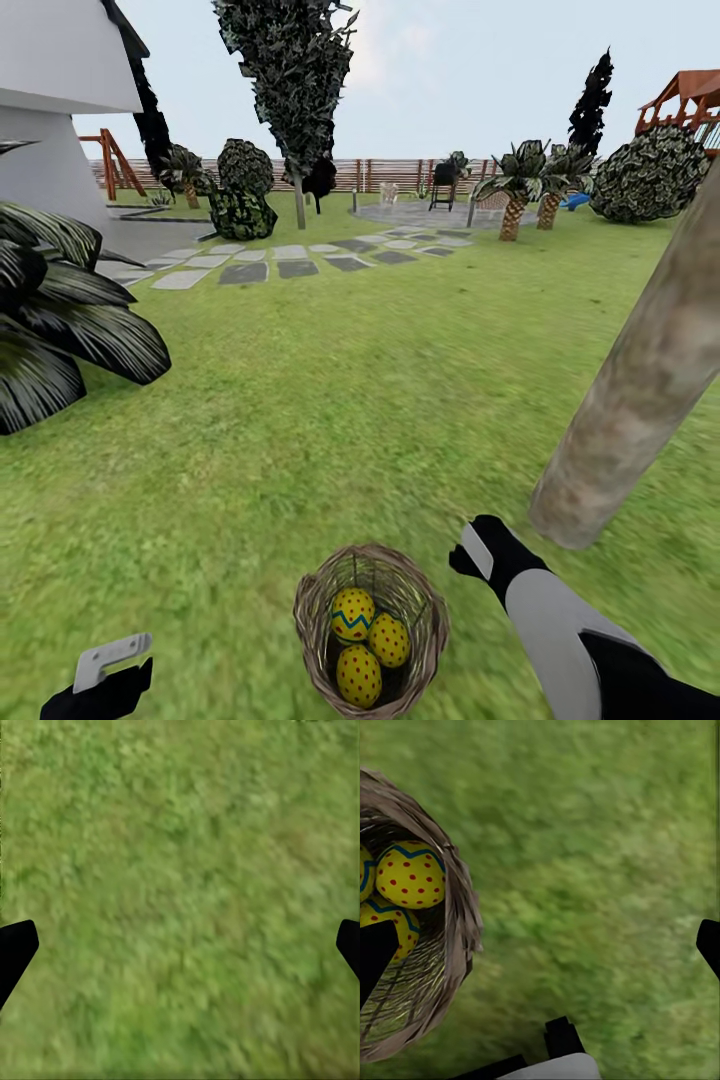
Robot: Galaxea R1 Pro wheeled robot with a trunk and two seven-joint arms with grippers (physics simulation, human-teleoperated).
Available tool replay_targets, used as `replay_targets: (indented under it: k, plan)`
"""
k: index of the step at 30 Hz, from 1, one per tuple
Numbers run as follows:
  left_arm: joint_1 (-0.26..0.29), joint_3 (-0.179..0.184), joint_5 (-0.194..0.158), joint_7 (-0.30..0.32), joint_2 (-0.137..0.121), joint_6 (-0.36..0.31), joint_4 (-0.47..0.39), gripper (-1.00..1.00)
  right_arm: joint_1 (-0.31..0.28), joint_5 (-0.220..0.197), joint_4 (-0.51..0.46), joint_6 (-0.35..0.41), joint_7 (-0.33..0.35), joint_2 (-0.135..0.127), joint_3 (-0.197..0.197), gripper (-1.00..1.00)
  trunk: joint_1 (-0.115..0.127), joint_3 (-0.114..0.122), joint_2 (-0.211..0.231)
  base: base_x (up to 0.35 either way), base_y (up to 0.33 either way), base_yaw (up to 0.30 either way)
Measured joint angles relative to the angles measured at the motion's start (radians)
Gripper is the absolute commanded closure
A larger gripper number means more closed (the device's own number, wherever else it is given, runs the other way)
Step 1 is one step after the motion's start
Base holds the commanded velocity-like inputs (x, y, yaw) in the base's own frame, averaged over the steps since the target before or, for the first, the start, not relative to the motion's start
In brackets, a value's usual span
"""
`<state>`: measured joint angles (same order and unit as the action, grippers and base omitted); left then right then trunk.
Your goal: Take the three Easter eggs out of the wicker basket on the lawn in the garden, then place them on the lawn next to a single tree (choose any tree) so that all three eggs are next to the same tree and none are left in the basket.
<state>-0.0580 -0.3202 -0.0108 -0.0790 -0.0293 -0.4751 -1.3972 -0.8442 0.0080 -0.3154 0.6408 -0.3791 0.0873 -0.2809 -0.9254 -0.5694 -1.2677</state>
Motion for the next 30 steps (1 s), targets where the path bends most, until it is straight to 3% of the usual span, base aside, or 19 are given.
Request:
replay_targets:
  k: [6,16,22,26,30]
  plan:
    - [0.000,0.001,0.003,-0.001,0.000,0.001,0.011,-1.00,0.003,0.005,0.000,-0.003,-0.010,-0.001,-0.001,-1.00,0.023,0.019,0.042,0.000,0.000,-0.049]
    - [0.000,0.001,0.003,-0.001,-0.001,0.026,0.049,-1.00,0.064,0.004,0.000,-0.007,-0.011,-0.028,-0.007,-1.00,0.061,0.050,0.112,0.000,0.000,-0.254]
    - [0.000,-0.001,-0.003,-0.002,-0.007,0.040,0.059,-1.00,0.120,0.001,0.002,-0.083,-0.005,-0.041,-0.007,-1.00,0.084,0.069,0.154,0.000,0.000,-0.292]
    - [0.000,-0.001,-0.005,-0.001,-0.007,0.035,0.024,-1.00,0.142,0.001,0.002,-0.108,-0.004,-0.043,-0.007,-1.00,0.100,0.082,0.182,0.000,0.000,-0.295]
    - [-0.001,-0.001,0.000,-0.002,0.000,-0.010,-0.079,-1.00,0.156,0.002,0.005,-0.127,-0.003,-0.046,-0.007,-1.00,0.115,0.094,0.210,0.000,0.000,-0.295]
